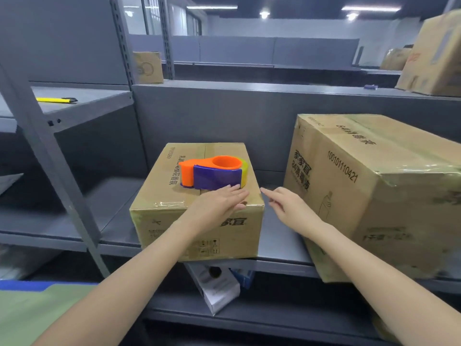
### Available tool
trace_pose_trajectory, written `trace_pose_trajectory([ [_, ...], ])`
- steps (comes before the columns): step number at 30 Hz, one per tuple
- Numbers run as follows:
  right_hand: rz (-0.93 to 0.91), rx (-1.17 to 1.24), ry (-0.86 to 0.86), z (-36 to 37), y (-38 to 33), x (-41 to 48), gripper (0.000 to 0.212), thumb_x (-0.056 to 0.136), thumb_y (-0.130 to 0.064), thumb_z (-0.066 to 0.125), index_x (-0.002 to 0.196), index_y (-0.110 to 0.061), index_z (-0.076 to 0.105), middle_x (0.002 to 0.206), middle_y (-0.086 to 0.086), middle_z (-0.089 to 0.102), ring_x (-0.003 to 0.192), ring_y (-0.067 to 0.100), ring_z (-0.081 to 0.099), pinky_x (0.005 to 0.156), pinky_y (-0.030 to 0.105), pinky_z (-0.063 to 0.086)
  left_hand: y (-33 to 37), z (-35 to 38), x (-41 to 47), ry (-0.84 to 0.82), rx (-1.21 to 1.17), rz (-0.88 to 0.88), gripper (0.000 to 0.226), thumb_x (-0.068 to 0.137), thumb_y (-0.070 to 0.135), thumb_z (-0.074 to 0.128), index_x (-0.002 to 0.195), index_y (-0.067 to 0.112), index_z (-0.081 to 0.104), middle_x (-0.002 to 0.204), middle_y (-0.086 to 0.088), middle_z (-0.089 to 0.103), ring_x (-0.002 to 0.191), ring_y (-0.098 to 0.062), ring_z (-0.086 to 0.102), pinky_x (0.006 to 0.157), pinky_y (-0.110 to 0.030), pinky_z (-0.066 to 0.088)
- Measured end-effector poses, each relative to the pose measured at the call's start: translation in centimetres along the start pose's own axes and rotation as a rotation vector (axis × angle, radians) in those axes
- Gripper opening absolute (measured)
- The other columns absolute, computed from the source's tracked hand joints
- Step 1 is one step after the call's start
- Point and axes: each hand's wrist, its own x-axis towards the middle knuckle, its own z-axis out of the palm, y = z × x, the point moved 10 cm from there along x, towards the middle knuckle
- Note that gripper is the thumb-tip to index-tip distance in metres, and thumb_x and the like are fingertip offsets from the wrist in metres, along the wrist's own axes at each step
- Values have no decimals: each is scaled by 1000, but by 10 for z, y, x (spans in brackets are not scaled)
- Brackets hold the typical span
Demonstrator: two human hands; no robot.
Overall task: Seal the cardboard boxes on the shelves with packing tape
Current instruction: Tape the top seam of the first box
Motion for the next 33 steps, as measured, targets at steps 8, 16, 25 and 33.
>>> trace_pose_trajectory([
  [8,-121,39,-67,14,-3,8,43,96,-5,45,138,-12,45,100,9,57,86,12,45,77,17,33,17,19,10,-12,97,49,44,100,28,40,143,20,34,148,1,35,136,-13,33,110,-26,27],
  [16,-189,50,-138,11,-4,13,41,96,-11,49,136,-14,46,97,8,59,84,16,47,80,25,39,21,14,25,4,-54,-78,44,98,34,40,139,19,43,140,1,47,128,-13,45,99,-28,44],
  [25,-231,55,-108,7,-8,11,40,94,-21,55,133,-15,50,92,8,62,83,20,52,80,31,44,24,19,25,33,34,-103,49,97,40,36,140,18,40,145,0,42,134,-14,36,99,-33,45],
  [33,-234,133,10,2,-9,7,40,89,-17,60,128,-12,56,86,-1,62,76,10,51,77,26,46,28,10,23,160,20,-134,41,95,35,48,131,15,54,134,-3,54,126,-18,48,88,-34,49],
])
